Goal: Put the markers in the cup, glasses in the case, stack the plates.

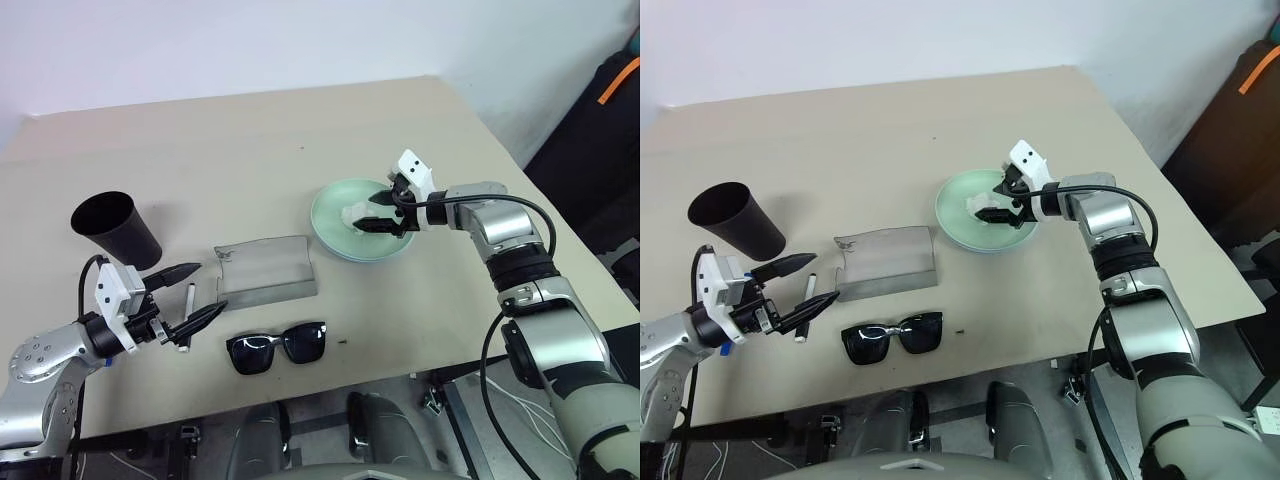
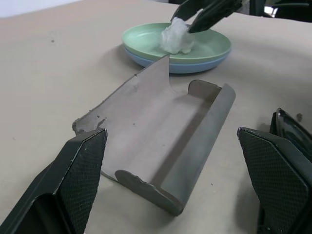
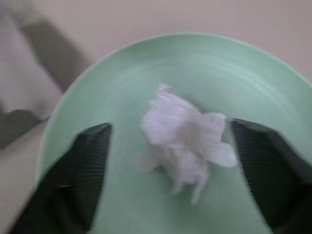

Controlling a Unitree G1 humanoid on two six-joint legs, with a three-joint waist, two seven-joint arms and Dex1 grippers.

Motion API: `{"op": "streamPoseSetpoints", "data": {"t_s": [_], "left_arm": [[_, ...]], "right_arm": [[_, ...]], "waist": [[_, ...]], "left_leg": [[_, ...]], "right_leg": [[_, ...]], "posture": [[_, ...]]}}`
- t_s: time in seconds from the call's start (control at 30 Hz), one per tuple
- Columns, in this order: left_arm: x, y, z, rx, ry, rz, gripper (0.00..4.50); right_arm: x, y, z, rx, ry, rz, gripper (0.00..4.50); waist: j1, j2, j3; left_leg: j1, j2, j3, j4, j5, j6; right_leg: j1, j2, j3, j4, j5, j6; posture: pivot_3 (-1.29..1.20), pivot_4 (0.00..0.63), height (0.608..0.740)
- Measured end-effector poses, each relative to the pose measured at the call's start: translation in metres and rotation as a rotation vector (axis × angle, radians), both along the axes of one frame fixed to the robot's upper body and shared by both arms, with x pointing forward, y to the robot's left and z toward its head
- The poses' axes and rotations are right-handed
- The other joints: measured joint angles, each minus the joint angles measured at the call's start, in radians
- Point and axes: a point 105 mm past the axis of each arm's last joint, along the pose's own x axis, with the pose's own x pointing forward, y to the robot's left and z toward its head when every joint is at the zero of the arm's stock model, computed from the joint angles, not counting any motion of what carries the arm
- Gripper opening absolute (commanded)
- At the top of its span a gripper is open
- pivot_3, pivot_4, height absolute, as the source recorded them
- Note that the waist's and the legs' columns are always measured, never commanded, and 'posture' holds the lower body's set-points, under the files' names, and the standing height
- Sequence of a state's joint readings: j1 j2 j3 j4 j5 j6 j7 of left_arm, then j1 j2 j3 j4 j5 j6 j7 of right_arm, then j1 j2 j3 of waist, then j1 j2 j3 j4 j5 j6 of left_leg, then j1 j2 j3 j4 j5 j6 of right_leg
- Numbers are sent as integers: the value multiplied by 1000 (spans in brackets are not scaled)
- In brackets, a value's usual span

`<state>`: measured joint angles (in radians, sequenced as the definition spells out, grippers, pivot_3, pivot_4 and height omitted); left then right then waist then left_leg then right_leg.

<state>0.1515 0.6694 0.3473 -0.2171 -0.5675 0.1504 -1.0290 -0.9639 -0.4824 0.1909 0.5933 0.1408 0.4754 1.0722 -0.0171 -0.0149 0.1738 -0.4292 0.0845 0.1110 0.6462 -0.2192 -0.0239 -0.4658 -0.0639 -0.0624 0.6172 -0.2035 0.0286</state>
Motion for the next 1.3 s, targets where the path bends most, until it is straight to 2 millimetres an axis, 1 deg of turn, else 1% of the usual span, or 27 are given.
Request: {"op": "streamPoseSetpoints", "data": {"t_s": [0.1,0.2,0.27,0.37,0.47,0.5,0.63,0.8,0.87,0.97,1.03,1.17,1.3], "left_arm": [[0,0,0,-7,4,7,4500],[1,1,0,-9,13,9,4500],[1,2,1,-4,13,9,4500],[1,4,3,22,26,-3,4500],[5,8,11,33,6,-7,4500],[6,8,12,31,2,-8,4500],[7,11,9,21,18,-6,4500],[7,11,7,16,21,-2,4500],[7,11,7,13,21,-3,4500],[7,10,6,15,24,-5,4500],[8,8,4,15,31,-4,4500],[8,3,1,5,45,-9,4500],[8,1,2,8,41,-12,4500]], "right_arm": [[-5,1,8,6,2,30,4468],[-22,9,30,71,26,119,4468],[-33,17,39,105,54,181,4468],[-55,36,40,136,180,312,4468],[-80,65,37,114,289,467,4468],[-86,71,36,99,307,504,4468],[-103,96,24,39,390,608,4468],[-116,111,4,-51,446,680,4468],[-123,119,-8,-110,460,722,4468],[-126,123,-26,-189,486,739,4468],[-126,123,-32,-220,496,756,4468],[-128,129,-37,-273,492,797,4468],[-135,133,-43,-309,513,835,4468]], "waist": [[0,0,0],[1,1,0],[2,1,0],[-2,1,0],[-2,1,1],[-1,1,1],[-1,1,0],[2,0,0],[0,0,0],[0,0,0],[0,0,0],[0,0,0],[1,0,0]], "left_leg": [[0,0,0,0,0,0],[0,0,0,0,0,0],[0,0,0,-1,-1,-2],[0,1,0,0,-1,-2],[0,1,0,-1,-1,-2],[0,1,0,-1,-1,-2],[-1,1,0,0,-2,-3],[-6,1,1,0,-1,-3],[-7,1,1,0,-1,-2],[-8,1,1,0,0,-1],[-8,1,1,1,0,-1],[-8,1,1,2,-1,-1],[-8,1,1,2,-1,-1]], "right_leg": [[0,0,0,0,0,0],[-1,0,0,0,0,0],[-1,0,0,0,0,0],[-1,0,0,0,0,0],[-2,0,0,1,0,0],[-2,0,0,1,0,0],[-2,0,0,0,1,-2],[-6,-1,0,0,2,-2],[-8,0,0,1,2,-2],[-9,0,0,2,2,-2],[-9,0,0,3,2,-2],[-9,0,0,3,2,-2],[-9,0,0,3,2,-2]], "posture": [[0,150,735],[0,150,735],[0,150,735],[0,150,735],[0,150,735],[0,150,735],[0,150,735],[0,150,735],[0,150,735],[0,150,735],[0,150,735],[0,150,735],[0,150,735]]}}
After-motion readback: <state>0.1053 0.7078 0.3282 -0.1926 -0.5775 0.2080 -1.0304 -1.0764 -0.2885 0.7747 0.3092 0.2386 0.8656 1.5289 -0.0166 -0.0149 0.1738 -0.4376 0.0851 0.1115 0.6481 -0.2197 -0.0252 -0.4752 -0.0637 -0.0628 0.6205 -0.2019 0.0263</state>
